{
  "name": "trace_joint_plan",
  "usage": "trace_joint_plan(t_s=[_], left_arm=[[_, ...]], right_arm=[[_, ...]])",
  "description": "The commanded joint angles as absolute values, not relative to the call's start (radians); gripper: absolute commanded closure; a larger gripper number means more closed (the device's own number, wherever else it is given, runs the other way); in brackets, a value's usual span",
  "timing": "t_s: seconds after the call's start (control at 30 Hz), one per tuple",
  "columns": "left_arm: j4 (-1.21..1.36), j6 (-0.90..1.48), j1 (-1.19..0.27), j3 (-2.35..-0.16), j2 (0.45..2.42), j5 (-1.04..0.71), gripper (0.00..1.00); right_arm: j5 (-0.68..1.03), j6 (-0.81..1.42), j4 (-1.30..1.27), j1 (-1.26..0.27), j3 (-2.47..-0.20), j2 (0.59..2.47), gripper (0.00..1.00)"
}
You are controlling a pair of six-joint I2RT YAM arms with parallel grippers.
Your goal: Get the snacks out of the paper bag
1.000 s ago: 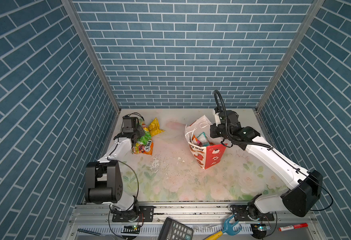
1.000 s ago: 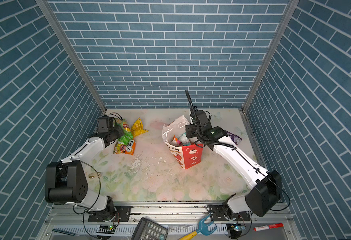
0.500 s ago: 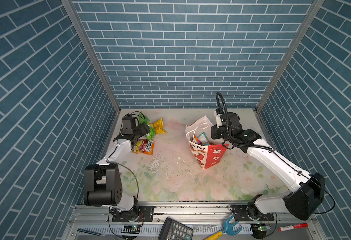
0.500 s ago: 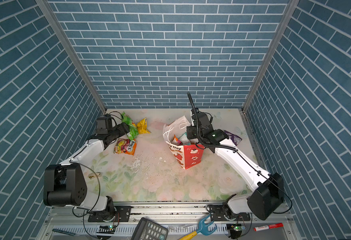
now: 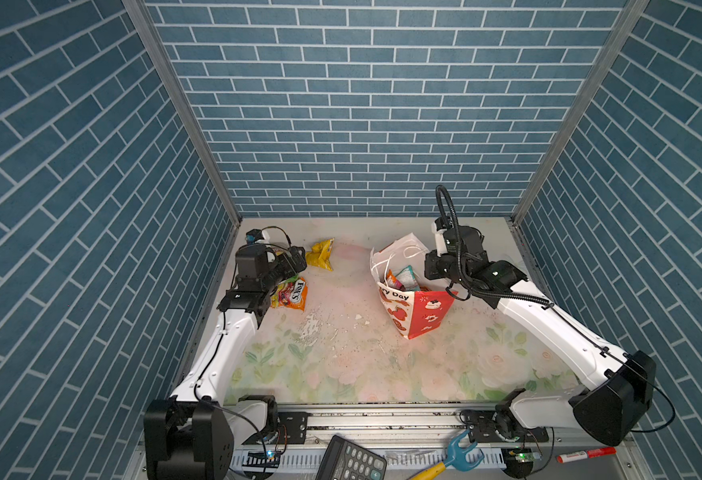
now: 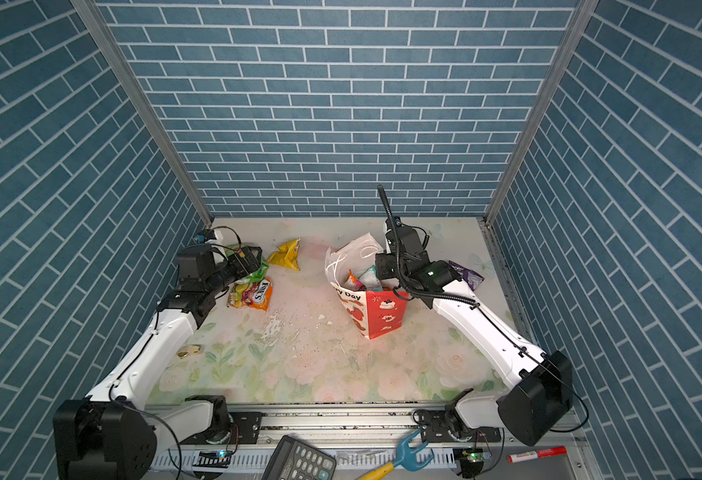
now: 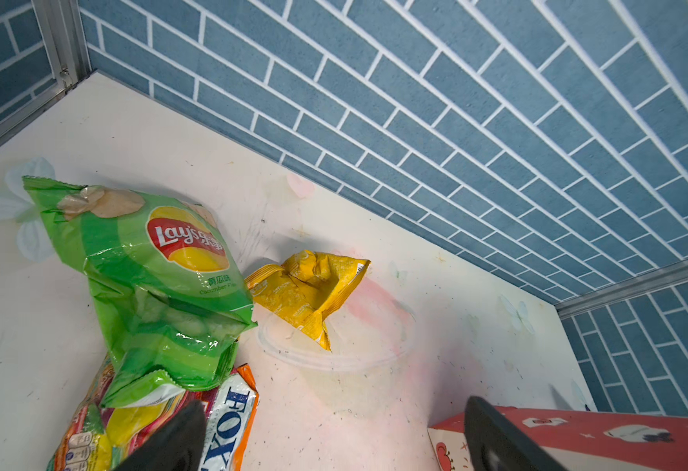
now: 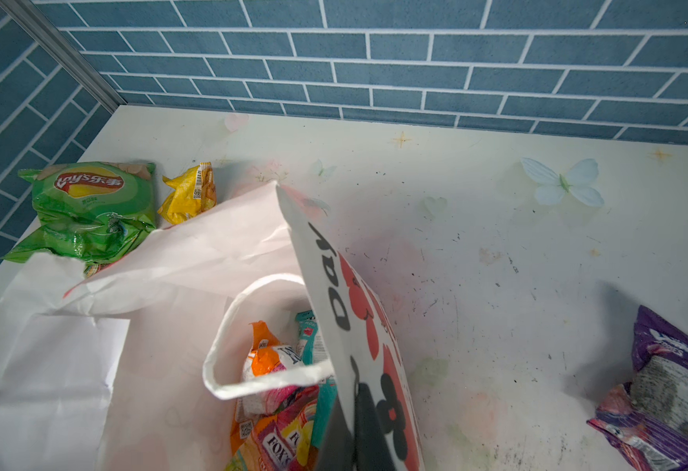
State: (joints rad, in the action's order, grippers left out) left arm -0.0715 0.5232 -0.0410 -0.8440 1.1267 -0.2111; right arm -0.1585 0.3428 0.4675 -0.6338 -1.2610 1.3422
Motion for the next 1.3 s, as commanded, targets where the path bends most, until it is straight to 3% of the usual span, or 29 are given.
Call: trace_joint_plan(t_s=[0.0, 0.33, 0.5, 0.67, 1.27], left_arm=[[-0.113, 0.524, -0.053, -0.824, 1.069, -0.224, 0.0], [-0.18, 0.564, -0.125, -0.813, 0.977, -0.295, 0.0], [-0.248, 0.561, -0.165, -0.839, 0.945, -0.303, 0.0], [-0.303, 0.554, -0.175, -0.863, 0.914, -0.314, 0.0], [-0.435, 0.553, -0.216, -1.109, 0.949, -0.415, 0.0]], right_arm=[[-0.176, 0.387, 0.487, -0.63, -1.239, 1.322, 1.0], [-0.196, 0.425, 0.528, -0.631, -1.266, 1.336, 1.0], [-0.208, 0.426, 0.586, -0.63, -1.313, 1.337, 0.62], [-0.182, 0.428, 0.618, -0.631, -1.359, 1.338, 0.47], [-0.147, 0.407, 0.663, -0.629, -1.383, 1.32, 0.44]])
